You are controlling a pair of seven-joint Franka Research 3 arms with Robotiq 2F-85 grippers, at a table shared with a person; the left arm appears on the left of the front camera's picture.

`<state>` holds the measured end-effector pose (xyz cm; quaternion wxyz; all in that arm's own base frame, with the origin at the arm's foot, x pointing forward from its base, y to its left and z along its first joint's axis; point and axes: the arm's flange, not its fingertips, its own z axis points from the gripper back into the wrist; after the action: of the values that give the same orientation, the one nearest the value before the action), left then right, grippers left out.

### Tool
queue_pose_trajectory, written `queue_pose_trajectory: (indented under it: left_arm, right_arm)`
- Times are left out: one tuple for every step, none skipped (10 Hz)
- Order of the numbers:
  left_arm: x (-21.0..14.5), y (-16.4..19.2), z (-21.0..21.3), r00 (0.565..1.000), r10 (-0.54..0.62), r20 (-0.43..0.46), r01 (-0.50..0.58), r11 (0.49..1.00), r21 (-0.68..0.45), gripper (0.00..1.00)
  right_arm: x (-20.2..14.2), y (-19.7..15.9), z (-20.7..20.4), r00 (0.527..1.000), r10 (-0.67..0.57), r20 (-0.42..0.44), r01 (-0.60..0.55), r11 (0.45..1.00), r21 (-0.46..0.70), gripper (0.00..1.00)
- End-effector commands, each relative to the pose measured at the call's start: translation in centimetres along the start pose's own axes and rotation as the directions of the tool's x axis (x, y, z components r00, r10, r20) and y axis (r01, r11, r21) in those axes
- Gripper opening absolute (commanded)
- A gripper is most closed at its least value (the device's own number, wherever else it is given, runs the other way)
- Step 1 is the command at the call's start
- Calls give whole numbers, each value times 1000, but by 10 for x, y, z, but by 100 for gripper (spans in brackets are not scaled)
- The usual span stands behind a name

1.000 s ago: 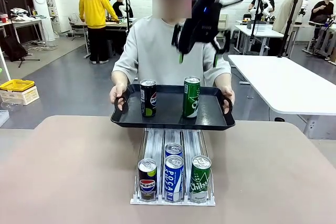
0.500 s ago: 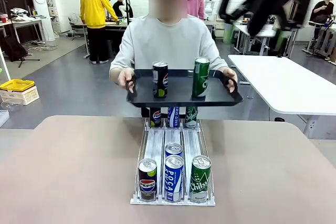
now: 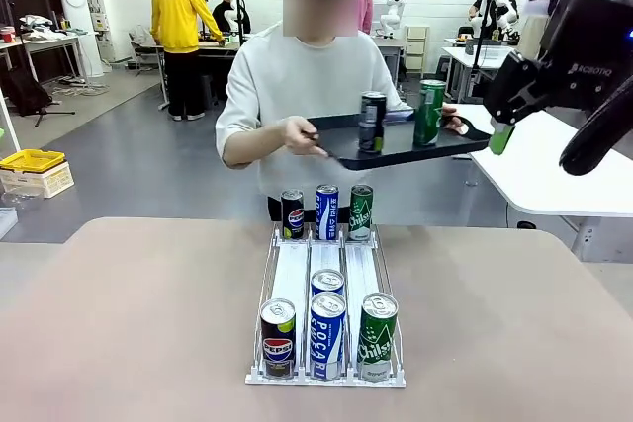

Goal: Retrieve and hand over the desired beverage to the person.
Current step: Place the picked can on the Handle tray extended by the person.

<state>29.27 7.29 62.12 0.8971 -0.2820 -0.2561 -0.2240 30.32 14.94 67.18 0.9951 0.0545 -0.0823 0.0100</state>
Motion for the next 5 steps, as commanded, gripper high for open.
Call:
queue_pose_trajectory:
  left_arm:
    - [-2,1,0,1000,-7,-4,7,1000,-1,100]
    - [-2,1,0,1000,-7,-4,7,1000,-1,100]
    - [-2,1,0,1000,-7,-4,7,1000,-1,100]
    - [-2,1,0,1000,-7,-4,7,1000,-1,100]
    - [-2,1,0,1000,-7,-4,7,1000,-1,100]
  right_arm:
    - [7,-2,-5,999,6,-51,-6,1000,9,100]
    - [0,0,0,1000,0,0,0,1000,0,100]
    - [0,0,0,1000,0,0,0,1000,0,100]
    - [0,0,0,1000,0,0,0,1000,0,100]
    - [0,0,0,1000,0,0,0,1000,0,100]
